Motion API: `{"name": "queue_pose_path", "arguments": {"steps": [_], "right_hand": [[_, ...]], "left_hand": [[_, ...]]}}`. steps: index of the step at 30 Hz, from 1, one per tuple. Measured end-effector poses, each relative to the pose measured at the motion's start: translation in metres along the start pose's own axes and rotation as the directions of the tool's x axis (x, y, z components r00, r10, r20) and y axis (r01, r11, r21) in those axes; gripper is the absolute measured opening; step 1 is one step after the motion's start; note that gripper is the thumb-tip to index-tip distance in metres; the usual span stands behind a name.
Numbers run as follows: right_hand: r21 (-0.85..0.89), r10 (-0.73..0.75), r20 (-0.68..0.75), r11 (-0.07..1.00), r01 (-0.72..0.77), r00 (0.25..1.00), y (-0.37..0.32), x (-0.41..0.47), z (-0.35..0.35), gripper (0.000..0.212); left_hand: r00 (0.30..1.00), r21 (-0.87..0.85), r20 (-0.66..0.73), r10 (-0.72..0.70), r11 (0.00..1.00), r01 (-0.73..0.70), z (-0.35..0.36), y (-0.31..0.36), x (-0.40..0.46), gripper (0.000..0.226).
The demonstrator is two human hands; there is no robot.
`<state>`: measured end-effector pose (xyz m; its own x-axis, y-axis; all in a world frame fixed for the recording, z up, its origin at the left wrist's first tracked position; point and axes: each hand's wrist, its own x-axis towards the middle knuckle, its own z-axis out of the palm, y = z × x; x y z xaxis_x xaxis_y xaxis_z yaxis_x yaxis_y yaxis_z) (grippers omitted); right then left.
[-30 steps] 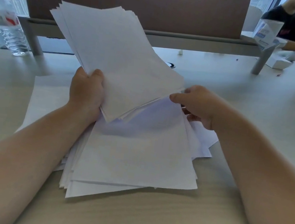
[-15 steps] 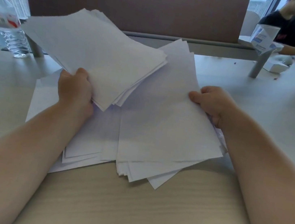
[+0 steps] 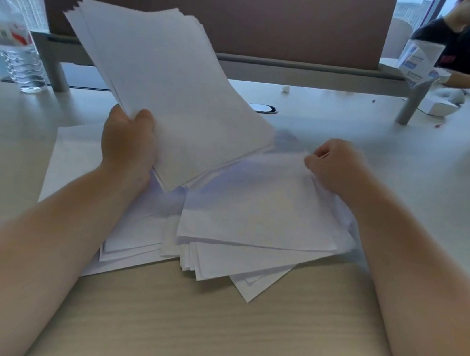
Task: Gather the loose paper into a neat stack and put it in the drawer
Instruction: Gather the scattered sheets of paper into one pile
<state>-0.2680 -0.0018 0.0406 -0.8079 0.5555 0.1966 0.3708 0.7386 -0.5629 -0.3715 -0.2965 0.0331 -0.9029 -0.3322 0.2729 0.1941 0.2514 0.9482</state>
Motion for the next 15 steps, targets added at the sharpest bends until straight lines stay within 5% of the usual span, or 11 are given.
{"name": "queue_pose_path", "arguments": {"steps": [7,15], "right_hand": [[-0.279,0.086,0.284,0.96,-0.003,0.955,-0.021,-0.019,-0.008,0.052],[-0.208,-0.037,0.316,0.972,0.107,0.948,-0.032,-0.028,0.002,0.043]], "left_hand": [[0.997,0.028,0.073,0.005,1.0,-0.007,0.004,-0.001,-0.006,0.013],[0.984,0.012,0.18,-0.004,1.0,0.002,0.014,-0.002,-0.018,0.007]]}}
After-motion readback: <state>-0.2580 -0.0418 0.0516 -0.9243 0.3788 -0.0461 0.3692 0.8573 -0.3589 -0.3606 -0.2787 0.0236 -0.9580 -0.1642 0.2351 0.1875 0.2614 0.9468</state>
